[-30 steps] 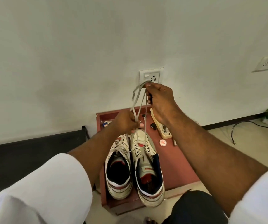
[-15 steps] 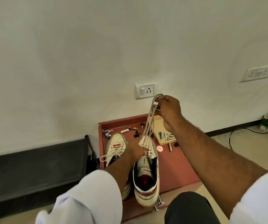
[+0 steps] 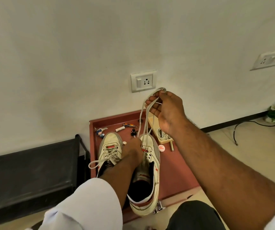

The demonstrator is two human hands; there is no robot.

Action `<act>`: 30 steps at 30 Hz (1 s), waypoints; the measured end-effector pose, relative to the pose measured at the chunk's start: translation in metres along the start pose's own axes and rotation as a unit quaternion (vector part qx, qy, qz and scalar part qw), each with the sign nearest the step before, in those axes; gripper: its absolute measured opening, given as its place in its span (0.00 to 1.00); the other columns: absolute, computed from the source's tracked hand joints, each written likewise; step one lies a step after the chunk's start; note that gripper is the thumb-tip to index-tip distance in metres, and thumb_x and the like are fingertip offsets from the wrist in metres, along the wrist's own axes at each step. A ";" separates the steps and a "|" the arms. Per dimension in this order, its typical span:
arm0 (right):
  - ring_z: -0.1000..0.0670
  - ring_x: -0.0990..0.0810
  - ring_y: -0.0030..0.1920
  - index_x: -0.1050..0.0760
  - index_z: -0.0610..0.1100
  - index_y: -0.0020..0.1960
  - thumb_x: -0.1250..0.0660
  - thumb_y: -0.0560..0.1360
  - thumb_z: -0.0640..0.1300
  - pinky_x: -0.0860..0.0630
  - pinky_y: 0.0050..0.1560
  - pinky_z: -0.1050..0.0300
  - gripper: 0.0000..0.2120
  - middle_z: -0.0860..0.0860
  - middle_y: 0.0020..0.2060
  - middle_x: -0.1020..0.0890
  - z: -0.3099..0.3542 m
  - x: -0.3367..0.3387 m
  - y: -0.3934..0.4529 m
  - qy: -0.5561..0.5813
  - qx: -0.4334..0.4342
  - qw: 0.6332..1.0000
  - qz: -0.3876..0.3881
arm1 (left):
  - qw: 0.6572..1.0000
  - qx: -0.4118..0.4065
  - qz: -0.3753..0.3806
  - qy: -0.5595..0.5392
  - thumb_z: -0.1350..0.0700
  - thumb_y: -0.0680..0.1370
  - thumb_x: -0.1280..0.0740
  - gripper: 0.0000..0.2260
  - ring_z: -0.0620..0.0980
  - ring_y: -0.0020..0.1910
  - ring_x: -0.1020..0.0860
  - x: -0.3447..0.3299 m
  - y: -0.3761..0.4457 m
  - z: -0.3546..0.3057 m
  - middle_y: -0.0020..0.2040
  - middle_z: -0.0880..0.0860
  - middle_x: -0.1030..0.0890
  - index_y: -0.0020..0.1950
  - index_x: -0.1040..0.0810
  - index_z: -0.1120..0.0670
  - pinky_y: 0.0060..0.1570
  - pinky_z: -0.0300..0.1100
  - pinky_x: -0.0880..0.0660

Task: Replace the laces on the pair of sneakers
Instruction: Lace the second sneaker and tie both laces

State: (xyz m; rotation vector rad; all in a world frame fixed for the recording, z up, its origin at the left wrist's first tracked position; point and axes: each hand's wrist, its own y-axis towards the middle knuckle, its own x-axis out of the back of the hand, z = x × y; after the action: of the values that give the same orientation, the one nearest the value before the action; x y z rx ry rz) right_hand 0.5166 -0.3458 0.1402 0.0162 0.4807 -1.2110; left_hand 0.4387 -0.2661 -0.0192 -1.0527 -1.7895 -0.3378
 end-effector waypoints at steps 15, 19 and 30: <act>0.50 0.20 0.38 0.22 0.45 0.41 0.37 0.79 0.38 0.22 0.41 0.53 0.10 0.47 0.36 0.18 -0.008 -0.011 0.008 -0.110 0.011 0.994 -0.021 | 0.996 0.062 0.044 0.045 0.60 0.81 0.38 0.12 0.58 0.60 0.22 0.008 0.001 -0.004 0.61 0.58 0.21 0.64 0.24 0.59 0.59 0.49 0.24; 0.47 0.17 0.40 0.20 0.45 0.36 0.35 0.78 0.41 0.19 0.49 0.45 0.12 0.46 0.35 0.16 -0.001 -0.024 -0.002 -0.239 0.092 0.966 0.042 | 0.988 0.027 -0.012 -0.153 0.59 0.75 0.28 0.08 0.52 0.36 0.19 0.031 -0.002 0.008 0.36 0.57 0.18 0.36 0.20 0.60 0.39 0.48 0.20; 0.45 0.20 0.37 0.24 0.41 0.32 0.27 0.70 0.35 0.24 0.38 0.51 0.10 0.44 0.34 0.19 0.036 -0.026 -0.034 -0.293 0.061 0.953 0.058 | 0.849 -0.012 0.017 -0.528 0.63 0.78 0.33 0.03 0.51 0.29 0.23 0.188 -0.066 -0.053 0.36 0.57 0.22 0.46 0.22 0.63 0.28 0.41 0.25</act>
State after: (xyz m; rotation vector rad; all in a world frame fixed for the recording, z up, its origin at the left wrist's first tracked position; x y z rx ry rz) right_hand 0.4918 -0.3444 0.1898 -0.2030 -0.1141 -1.0648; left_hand 0.3954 -0.2434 0.1807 -1.4240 -2.7145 0.3406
